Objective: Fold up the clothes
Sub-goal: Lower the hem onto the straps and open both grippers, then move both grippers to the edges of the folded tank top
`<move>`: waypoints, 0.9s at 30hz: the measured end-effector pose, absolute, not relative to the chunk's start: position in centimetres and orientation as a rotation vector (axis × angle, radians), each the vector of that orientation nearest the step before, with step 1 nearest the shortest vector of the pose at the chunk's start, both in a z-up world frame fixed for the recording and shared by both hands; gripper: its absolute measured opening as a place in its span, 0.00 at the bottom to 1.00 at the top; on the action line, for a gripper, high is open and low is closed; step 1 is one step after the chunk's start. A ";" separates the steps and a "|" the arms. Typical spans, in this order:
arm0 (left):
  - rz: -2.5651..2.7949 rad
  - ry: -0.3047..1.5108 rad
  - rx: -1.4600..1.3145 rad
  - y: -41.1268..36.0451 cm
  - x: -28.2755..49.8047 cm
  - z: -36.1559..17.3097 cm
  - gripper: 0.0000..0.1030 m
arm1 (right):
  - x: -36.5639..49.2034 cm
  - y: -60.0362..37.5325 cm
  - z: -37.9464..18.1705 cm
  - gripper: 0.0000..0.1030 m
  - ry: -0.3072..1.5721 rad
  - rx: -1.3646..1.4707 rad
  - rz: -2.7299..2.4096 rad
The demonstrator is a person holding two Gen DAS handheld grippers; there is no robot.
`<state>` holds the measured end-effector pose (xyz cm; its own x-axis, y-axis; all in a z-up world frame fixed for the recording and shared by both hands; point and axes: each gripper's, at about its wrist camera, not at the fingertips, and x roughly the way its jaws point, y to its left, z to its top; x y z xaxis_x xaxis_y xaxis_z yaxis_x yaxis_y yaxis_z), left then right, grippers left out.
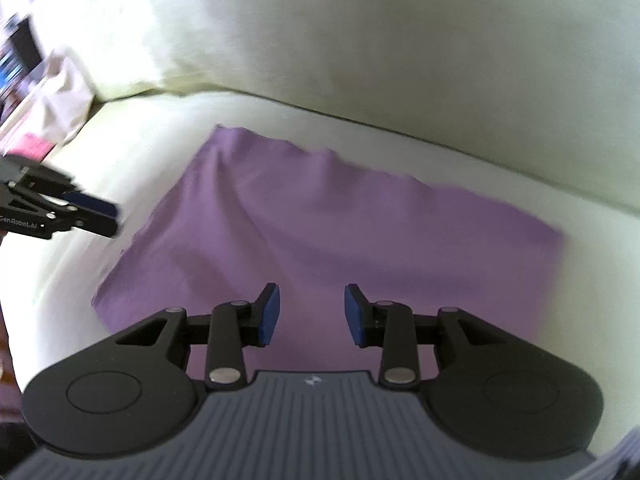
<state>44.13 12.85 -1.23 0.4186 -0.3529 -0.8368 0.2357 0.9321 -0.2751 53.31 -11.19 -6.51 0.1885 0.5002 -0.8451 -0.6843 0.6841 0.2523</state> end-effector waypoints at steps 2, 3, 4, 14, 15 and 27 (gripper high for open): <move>-0.410 1.068 -0.121 12.1 45.4 -2.2 0.25 | 54.3 -10.7 -7.5 0.29 1.088 -0.252 0.879; -0.419 1.066 -0.123 12.0 45.9 -2.6 0.25 | 54.8 -10.8 -7.8 0.28 1.076 -0.278 0.883; -0.409 1.070 -0.128 12.4 46.1 -3.1 0.25 | 55.2 -10.9 -8.2 0.24 1.065 -0.305 0.886; -0.295 1.085 -0.103 17.2 46.6 -3.2 0.14 | 59.7 -16.9 -8.3 0.22 0.996 -0.246 0.591; -0.294 1.083 -0.087 16.8 46.7 -2.7 0.20 | 59.4 -17.0 -7.9 0.23 0.995 -0.236 0.586; -0.395 1.086 -0.013 14.2 49.4 -3.4 0.24 | 54.4 -16.5 -8.0 0.28 1.032 -0.247 0.744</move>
